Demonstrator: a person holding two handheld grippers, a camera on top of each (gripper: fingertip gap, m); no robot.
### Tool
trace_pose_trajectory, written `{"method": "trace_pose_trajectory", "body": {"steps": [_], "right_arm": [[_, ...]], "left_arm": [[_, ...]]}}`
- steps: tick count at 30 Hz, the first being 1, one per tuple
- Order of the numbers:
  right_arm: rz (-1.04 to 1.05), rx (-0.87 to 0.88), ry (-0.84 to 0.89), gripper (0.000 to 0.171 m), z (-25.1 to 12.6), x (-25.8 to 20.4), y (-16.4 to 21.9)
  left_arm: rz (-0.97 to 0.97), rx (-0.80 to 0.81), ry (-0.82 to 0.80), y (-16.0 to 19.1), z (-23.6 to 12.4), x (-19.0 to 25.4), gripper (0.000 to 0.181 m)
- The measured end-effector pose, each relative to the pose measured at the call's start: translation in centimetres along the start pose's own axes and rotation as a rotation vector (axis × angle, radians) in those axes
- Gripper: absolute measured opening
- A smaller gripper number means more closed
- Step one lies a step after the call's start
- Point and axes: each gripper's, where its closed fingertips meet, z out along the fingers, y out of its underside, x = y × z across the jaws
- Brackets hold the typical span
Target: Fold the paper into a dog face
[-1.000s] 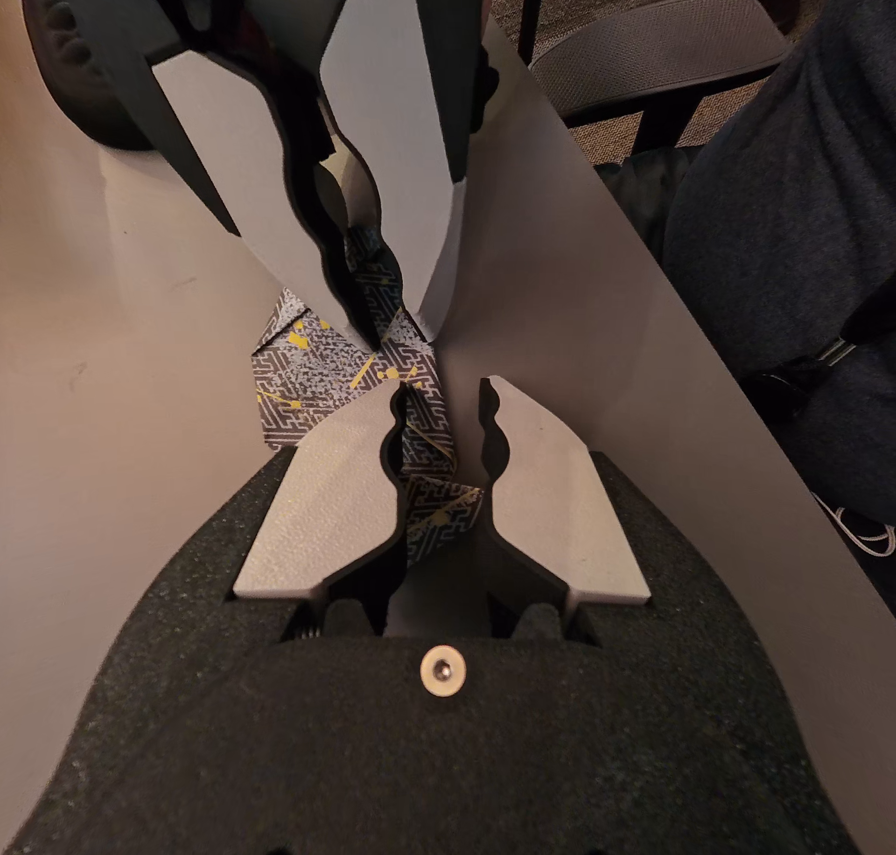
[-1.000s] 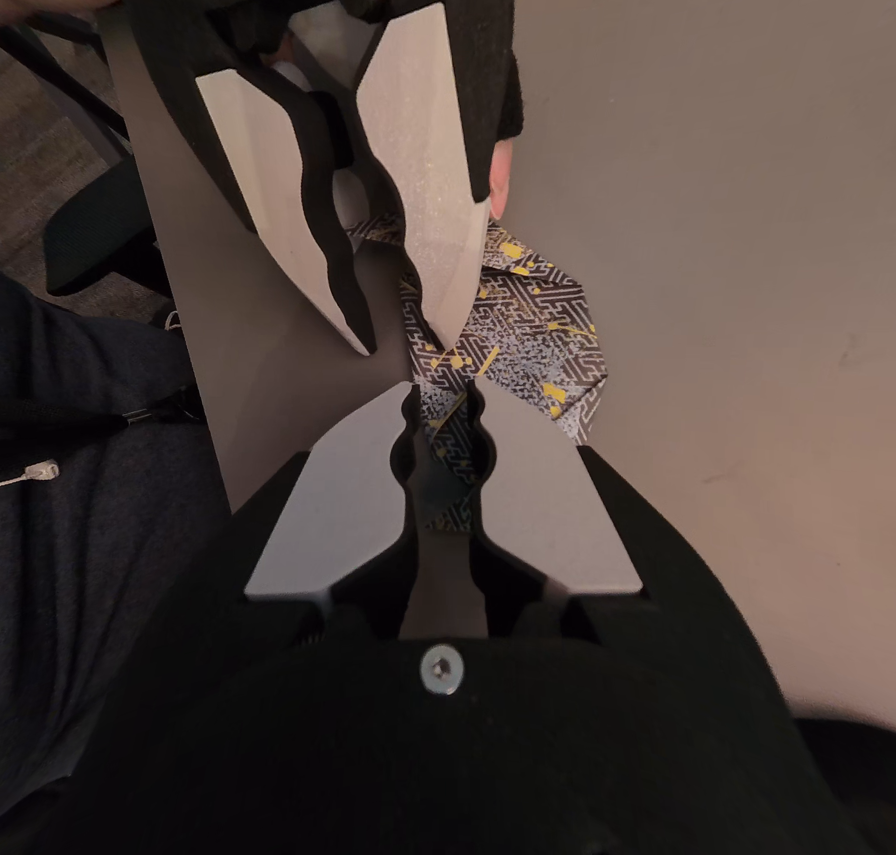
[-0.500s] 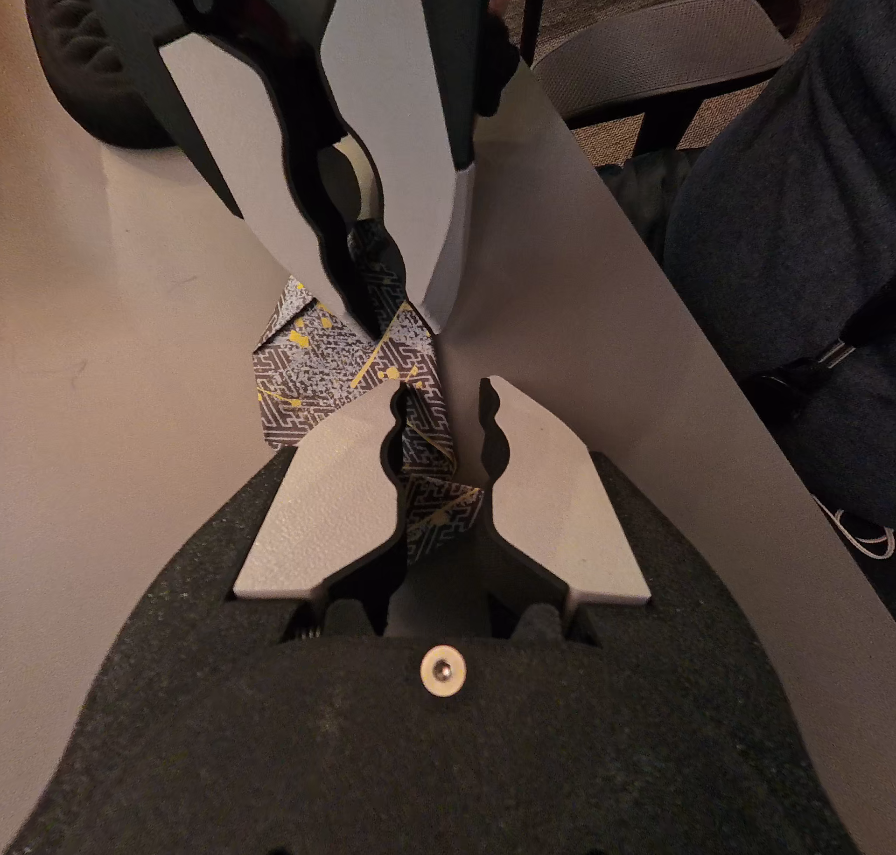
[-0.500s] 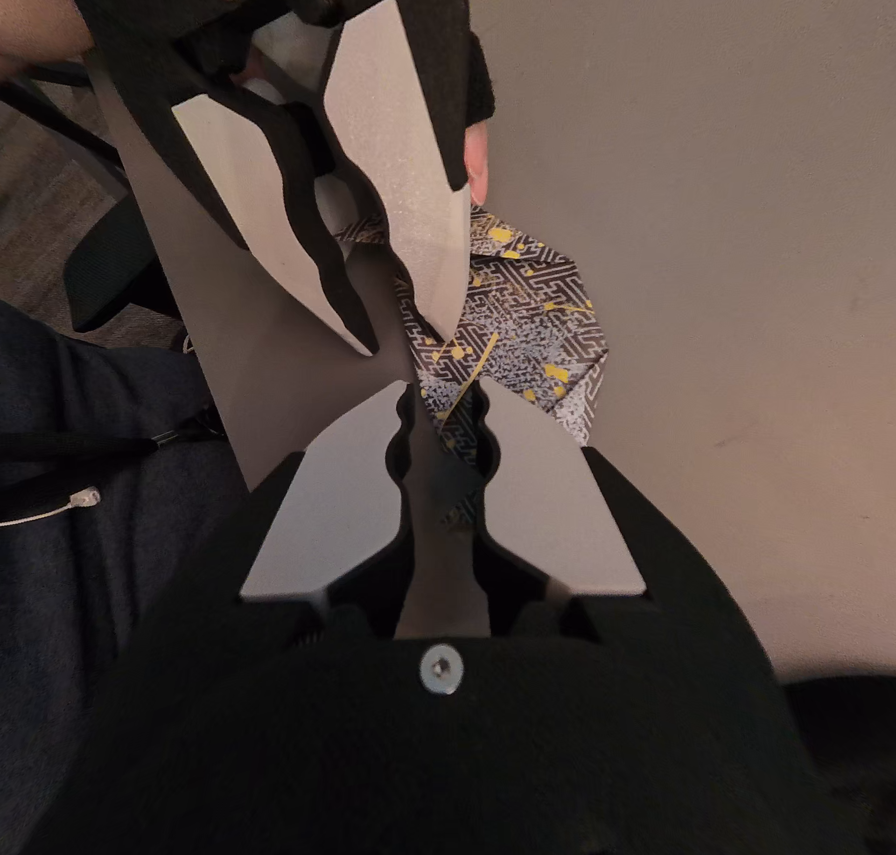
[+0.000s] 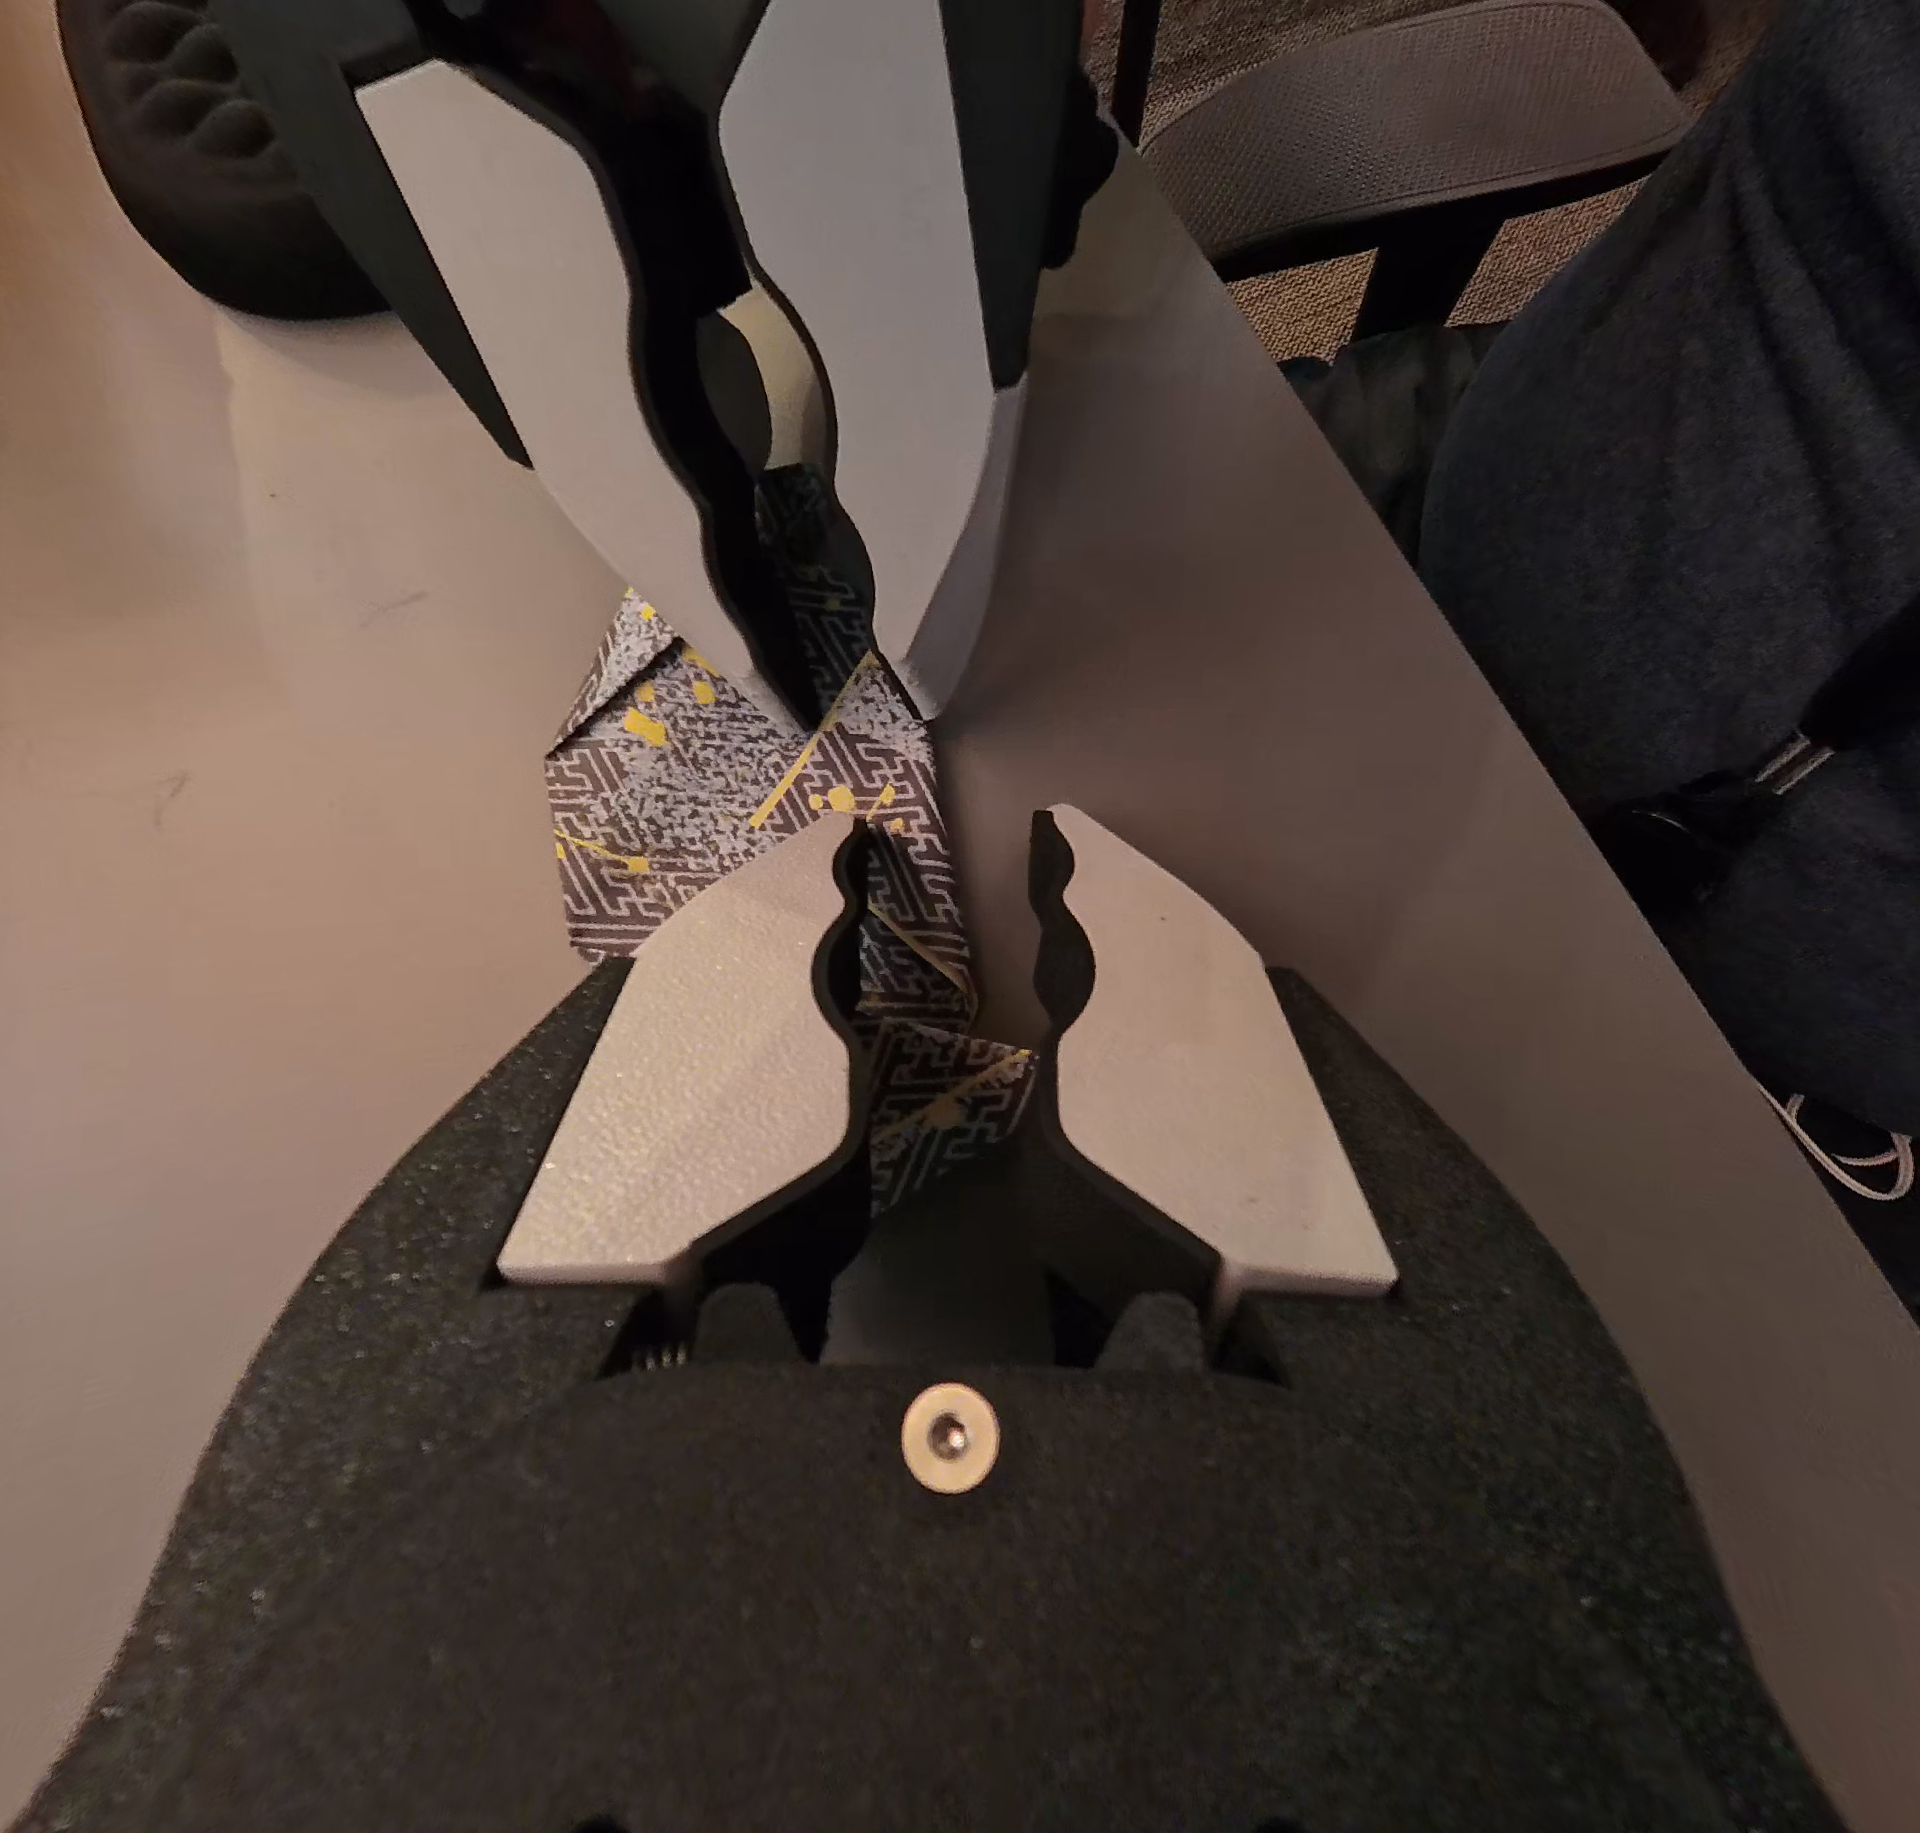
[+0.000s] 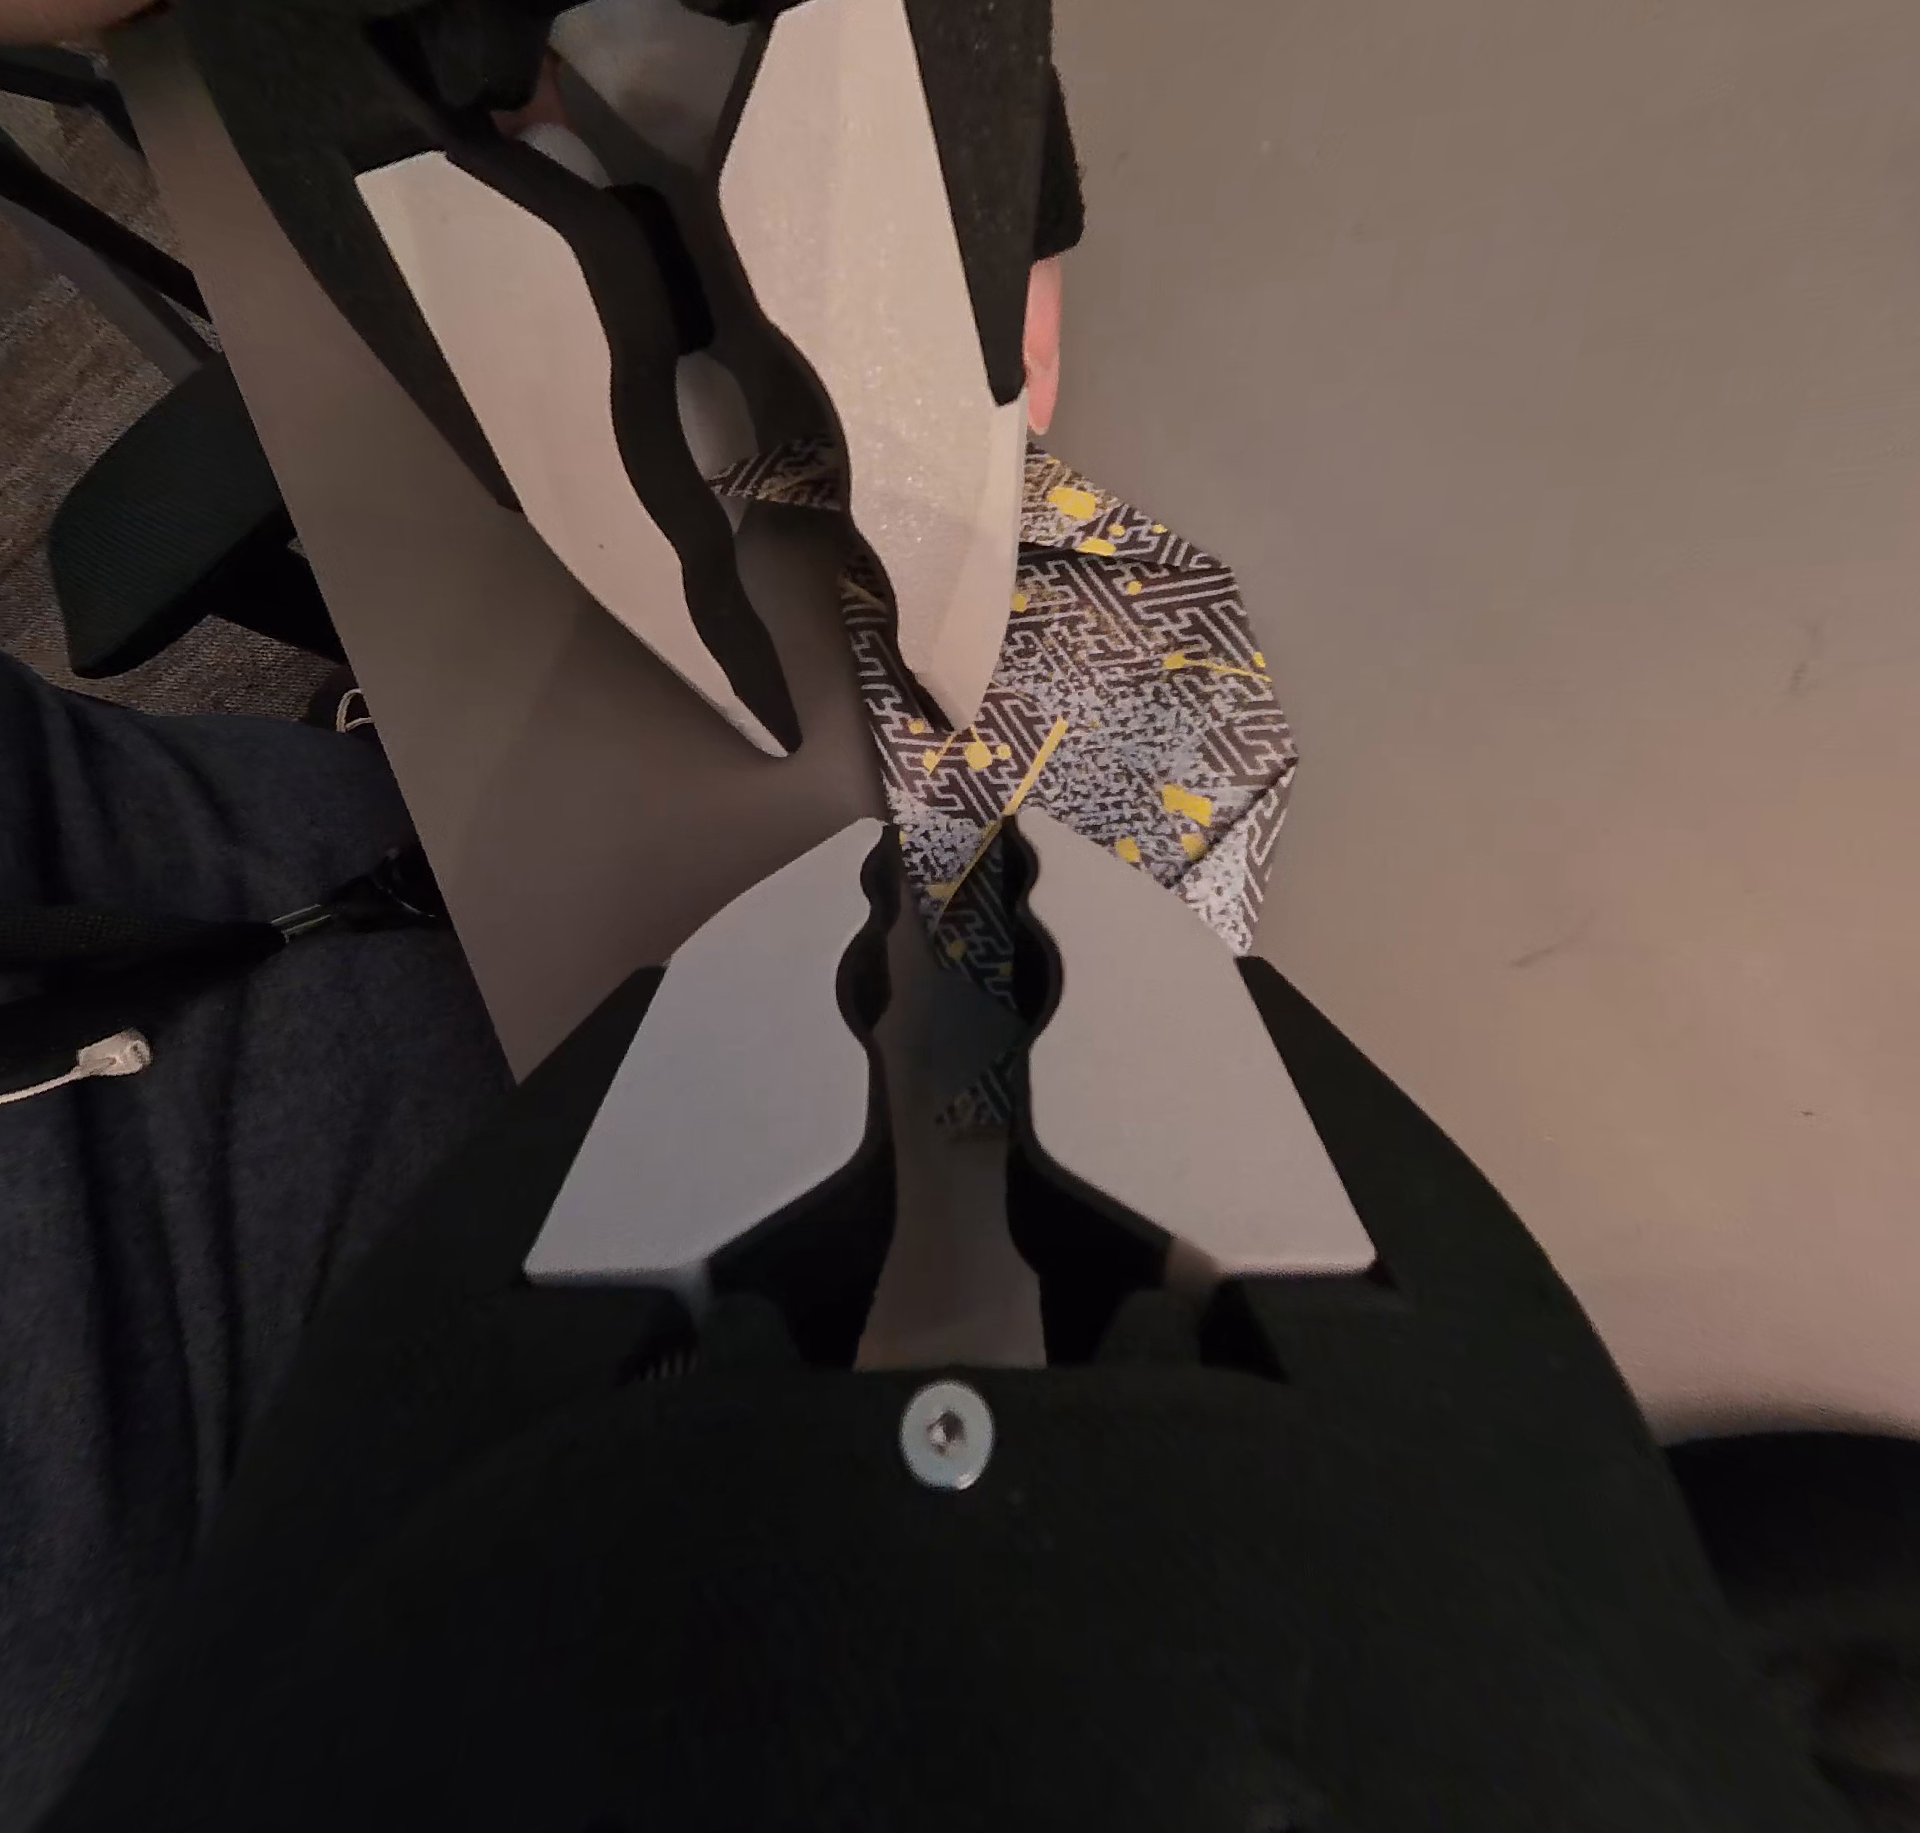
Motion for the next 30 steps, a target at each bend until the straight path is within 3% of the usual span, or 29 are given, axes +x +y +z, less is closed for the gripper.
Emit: {"method": "trace_pose_trajectory", "body": {"steps": [30], "right_arm": [[-0.088, -0.062, -0.121, 0.015, -0.12, -0.03, 0.20]], "left_arm": [[0.013, -0.012, -0.012, -0.01, 0.08, 0.06, 0.030]]}}
